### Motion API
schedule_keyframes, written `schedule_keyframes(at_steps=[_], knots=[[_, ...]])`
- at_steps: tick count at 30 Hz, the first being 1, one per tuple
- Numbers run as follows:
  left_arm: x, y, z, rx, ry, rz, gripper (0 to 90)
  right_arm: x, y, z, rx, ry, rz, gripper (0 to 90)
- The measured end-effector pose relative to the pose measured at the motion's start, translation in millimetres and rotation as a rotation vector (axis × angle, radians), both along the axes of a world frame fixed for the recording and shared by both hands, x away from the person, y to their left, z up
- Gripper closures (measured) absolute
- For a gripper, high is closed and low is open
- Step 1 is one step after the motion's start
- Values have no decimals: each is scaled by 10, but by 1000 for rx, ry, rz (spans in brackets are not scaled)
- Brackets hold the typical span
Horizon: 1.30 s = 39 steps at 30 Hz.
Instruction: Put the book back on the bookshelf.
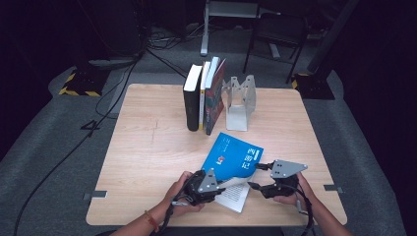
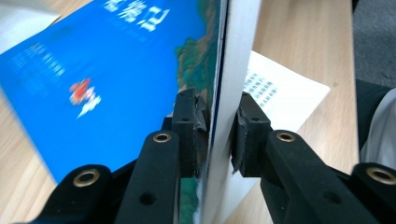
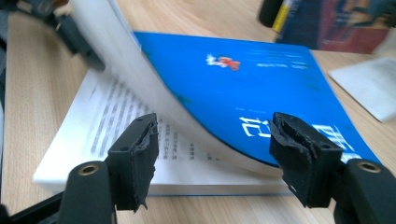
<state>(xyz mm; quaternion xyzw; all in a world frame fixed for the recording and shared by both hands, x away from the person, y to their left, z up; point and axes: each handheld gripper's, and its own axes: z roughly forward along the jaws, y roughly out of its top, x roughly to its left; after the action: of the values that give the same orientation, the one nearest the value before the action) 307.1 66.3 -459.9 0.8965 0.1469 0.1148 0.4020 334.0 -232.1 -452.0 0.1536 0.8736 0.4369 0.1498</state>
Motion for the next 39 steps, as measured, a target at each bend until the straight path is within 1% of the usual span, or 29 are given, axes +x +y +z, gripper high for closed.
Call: schedule_keyframes(at_steps=[2, 3, 5, 6, 7, 8, 9, 10, 12, 14, 15, 16, 18, 19, 21, 22, 24, 26, 29, 30, 31, 32, 33, 34, 35, 36, 37, 38, 39], knots=[[14, 99, 4, 7, 1, 16, 726, 22, 95, -17, -13, -5, 7, 342], [23, 137, 4, 8, -8, 17, 724, 37, 164, -28, -29, -15, 15, 343], [32, 220, 6, 5, -12, 34, 722, 71, 256, -47, -49, -49, 13, 349], [40, 283, 3, -8, -19, 49, 722, 89, 289, -58, -48, -45, 13, 366], [44, 329, 1, -13, -22, 60, 722, 112, 318, -74, -48, -54, 5, 401], [44, 329, 1, -13, -22, 60, 723, 112, 318, -74, -48, -54, 5, 401], [54, 388, 3, -17, -24, 65, 723, 127, 320, -84, -56, -64, -5, 457], [63, 416, 4, -24, -21, 71, 724, 146, 294, -93, -28, -59, 1, 503], [84, 479, 7, -30, -19, 94, 720, 163, 274, -97, -12, -60, 13, 554], [100, 506, 9, -34, -8, 115, 698, 149, 310, -95, -19, -85, 34, 623], [100, 506, 9, -34, -8, 115, 679, 149, 310, -95, -19, -85, 34, 623], [104, 516, 10, -32, 1, 134, 679, 144, 332, -94, -33, -100, 46, 642], [88, 503, 14, -25, -4, 178, 597, 130, 385, -76, -53, -122, 58, 665], [69, 484, 20, -25, -5, 179, 577, 124, 409, -67, -59, -127, 58, 671], [21, 426, 31, -2, -34, 189, 532, 124, 449, -48, -70, -128, 61, 679], [4, 395, 36, 10, -40, 181, 506, 127, 465, -40, -76, -127, 65, 683], [-12, 335, 37, 33, -55, 191, 447, 137, 485, -26, -80, -123, 70, 686], [18, 301, 25, 28, -46, 200, 425, 144, 503, -16, -81, -119, 74, 689], [56, 246, 4, 41, -50, 217, 425, 161, 527, -12, -86, -106, 84, 687], [68, 221, -7, 40, -48, 216, 423, 164, 534, -11, -82, -103, 85, 687], [76, 198, -15, 48, -51, 210, 426, 170, 539, -11, -81, -104, 89, 684], [83, 178, -20, 56, -72, 208, 471, 176, 541, -12, -80, -100, 92, 677], [98, 172, -18, 66, -88, 220, 568, 185, 542, -17, -79, -96, 96, 669], [109, 177, -15, 56, -84, 216, 641, 195, 539, -20, -77, -93, 102, 660], [109, 177, -15, 56, -84, 216, 661, 195, 539, -20, -77, -93, 102, 660], [115, 189, -14, 49, -92, 205, 661, 208, 530, -22, -63, -84, 98, 629], [118, 200, -16, 52, -89, 197, 680, 234, 508, -31, -32, -55, 84, 567], [122, 210, -23, 45, -86, 195, 687, 269, 472, -47, -18, -43, 60, 489], [122, 219, -26, 39, -87, 195, 693, 292, 436, -67, -32, -51, 34, 451]])
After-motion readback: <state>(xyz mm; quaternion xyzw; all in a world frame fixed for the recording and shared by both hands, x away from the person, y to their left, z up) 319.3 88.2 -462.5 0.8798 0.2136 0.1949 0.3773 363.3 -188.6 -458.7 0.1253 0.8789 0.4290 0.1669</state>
